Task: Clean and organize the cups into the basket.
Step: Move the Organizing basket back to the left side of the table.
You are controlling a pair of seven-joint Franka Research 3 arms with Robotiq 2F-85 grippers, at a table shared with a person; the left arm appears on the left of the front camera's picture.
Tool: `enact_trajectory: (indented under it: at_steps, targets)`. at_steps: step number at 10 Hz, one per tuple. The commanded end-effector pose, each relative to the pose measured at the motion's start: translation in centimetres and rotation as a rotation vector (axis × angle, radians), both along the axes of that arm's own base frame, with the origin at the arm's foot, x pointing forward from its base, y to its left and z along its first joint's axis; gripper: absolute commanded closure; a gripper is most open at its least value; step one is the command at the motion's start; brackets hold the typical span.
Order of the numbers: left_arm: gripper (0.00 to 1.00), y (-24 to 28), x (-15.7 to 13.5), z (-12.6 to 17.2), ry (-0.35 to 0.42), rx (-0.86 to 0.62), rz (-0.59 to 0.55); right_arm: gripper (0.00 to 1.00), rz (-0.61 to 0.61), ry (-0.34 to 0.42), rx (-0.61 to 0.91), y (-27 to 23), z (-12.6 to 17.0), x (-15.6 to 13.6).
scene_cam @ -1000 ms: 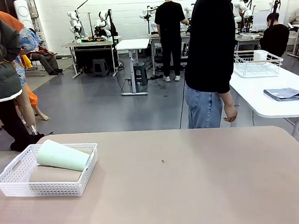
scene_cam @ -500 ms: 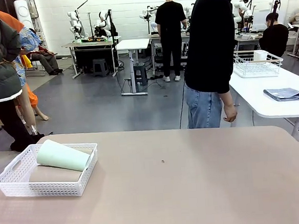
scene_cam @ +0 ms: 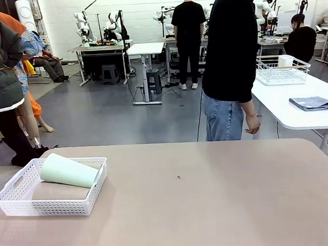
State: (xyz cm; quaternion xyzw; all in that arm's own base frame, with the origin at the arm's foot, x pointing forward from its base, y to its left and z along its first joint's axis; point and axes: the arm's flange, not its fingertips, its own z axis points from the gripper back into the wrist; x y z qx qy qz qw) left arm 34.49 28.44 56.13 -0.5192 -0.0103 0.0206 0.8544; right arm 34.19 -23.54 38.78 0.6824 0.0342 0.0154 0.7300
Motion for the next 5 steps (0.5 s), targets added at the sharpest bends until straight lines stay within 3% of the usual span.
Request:
enact_trajectory:
  at_steps: [1, 5]
  targets:
    - [0.0, 3.7, 0.5, -0.8, -0.051, -0.07, 0.032, 0.0, -0.002, 0.012, -0.003, -0.1, 0.2, 0.1]
    - [0.0, 9.2, 0.0, -4.4, -0.115, -0.157, 0.084, 0.0, -0.002, 0.012, -0.003, -0.1, 0.2, 0.1]
